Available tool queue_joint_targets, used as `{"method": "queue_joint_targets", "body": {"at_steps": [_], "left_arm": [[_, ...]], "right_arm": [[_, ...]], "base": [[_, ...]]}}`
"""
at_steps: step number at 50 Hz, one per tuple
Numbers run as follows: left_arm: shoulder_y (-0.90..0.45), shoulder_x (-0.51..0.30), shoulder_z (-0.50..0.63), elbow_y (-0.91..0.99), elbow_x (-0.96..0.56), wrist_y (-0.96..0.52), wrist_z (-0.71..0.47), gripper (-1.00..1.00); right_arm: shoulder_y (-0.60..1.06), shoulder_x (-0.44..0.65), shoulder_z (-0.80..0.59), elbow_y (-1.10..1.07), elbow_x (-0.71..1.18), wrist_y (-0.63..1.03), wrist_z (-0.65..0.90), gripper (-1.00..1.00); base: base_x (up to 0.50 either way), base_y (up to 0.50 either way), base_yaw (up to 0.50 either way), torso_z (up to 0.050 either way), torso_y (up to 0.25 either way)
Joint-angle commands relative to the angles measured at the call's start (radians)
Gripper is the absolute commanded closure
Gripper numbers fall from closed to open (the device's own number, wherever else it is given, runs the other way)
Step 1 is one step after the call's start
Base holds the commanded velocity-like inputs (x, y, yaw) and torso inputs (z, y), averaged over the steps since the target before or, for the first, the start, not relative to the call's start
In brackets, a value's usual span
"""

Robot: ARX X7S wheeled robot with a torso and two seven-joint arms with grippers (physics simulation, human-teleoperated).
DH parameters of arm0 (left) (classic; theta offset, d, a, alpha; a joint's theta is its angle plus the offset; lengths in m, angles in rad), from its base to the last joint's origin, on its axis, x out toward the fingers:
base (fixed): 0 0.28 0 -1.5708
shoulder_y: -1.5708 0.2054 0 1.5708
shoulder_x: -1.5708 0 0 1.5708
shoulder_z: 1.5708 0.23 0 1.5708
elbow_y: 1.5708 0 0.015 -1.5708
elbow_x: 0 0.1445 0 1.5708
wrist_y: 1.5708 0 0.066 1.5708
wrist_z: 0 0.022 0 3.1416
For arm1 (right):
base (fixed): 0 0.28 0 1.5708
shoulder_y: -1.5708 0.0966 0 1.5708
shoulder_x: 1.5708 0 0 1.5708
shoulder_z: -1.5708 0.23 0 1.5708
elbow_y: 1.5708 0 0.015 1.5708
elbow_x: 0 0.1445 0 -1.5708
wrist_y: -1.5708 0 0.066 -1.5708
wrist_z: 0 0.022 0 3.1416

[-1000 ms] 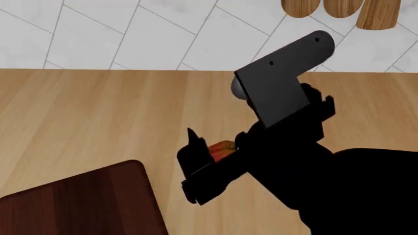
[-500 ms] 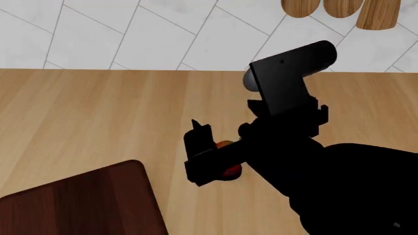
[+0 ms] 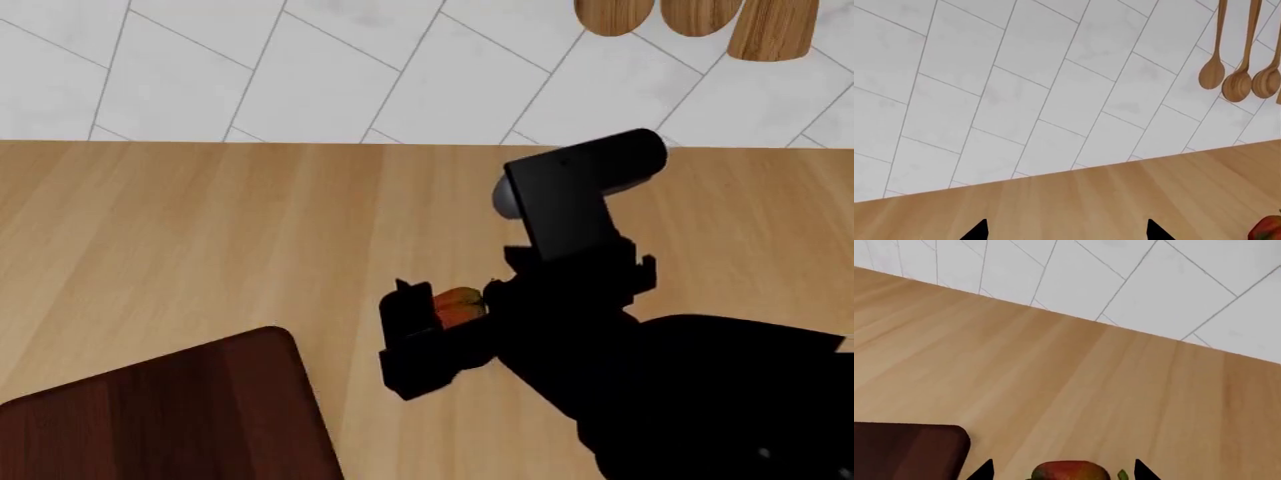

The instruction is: Clear the non-vegetable object off the cutting board and place the vegetables onto it.

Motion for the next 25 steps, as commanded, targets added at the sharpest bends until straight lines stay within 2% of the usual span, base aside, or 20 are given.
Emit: {"method": "queue_joint_targets", "body": {"at_steps": [1,25], "left_arm": [[0.018,0.020,-0.025,-0.006,0.020,0.014,0.034,-1.00],[0.041,0.028,-0.022,-0.009,0.034,0.020,0.035,-1.00]], "right_arm": [[-0.002,-0.031,0.012,0.020,-0.022,0.015,-0.024,-1.00],[-0.011,-0.056,-0.037,0.118,-0.107,-0.026,-0.099,-1.00]], "base": [[0.00,0.00,0.00,0.000,0.000],[0.00,0.00,0.00,0.000,0.000]]}}
